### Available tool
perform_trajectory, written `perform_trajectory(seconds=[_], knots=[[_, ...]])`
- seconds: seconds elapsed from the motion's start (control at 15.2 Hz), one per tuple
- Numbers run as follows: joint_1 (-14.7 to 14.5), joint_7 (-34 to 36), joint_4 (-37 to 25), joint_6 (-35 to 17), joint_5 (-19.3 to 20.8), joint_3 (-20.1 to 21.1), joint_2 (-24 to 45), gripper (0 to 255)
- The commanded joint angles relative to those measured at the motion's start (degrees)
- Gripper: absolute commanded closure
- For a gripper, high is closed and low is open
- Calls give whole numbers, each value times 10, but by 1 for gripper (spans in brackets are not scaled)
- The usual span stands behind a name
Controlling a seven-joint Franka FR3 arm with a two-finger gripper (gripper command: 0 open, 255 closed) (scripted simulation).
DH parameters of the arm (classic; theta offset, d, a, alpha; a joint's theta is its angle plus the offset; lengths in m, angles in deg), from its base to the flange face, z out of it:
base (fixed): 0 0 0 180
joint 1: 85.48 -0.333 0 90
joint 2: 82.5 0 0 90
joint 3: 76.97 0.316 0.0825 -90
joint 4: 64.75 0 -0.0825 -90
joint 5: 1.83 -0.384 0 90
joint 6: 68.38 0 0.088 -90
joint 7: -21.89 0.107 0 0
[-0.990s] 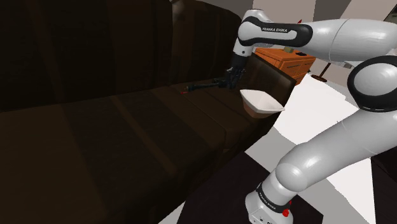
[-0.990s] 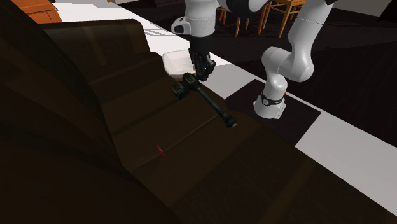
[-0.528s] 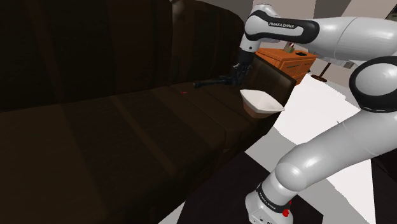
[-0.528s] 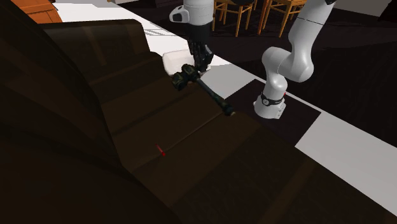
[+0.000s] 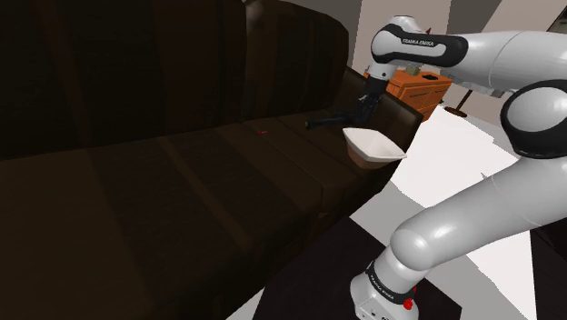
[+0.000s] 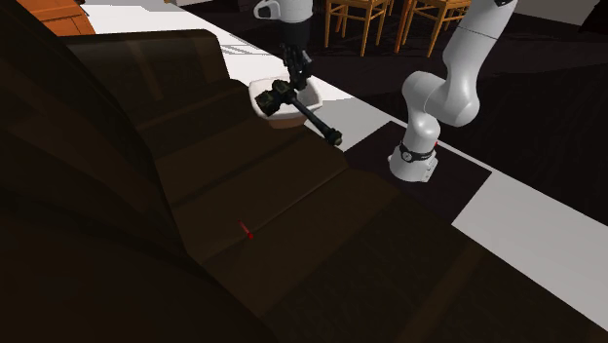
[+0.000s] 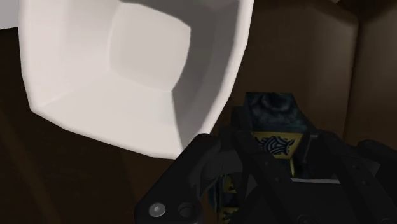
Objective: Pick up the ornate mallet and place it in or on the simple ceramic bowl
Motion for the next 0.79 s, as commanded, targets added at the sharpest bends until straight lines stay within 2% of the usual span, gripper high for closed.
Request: perform_trajectory(seconds=[0.0, 0.73], knots=[[10, -27, -4, 1, 6, -17, 0, 255], [64, -194, -72, -4, 14, -128, 59, 255]])
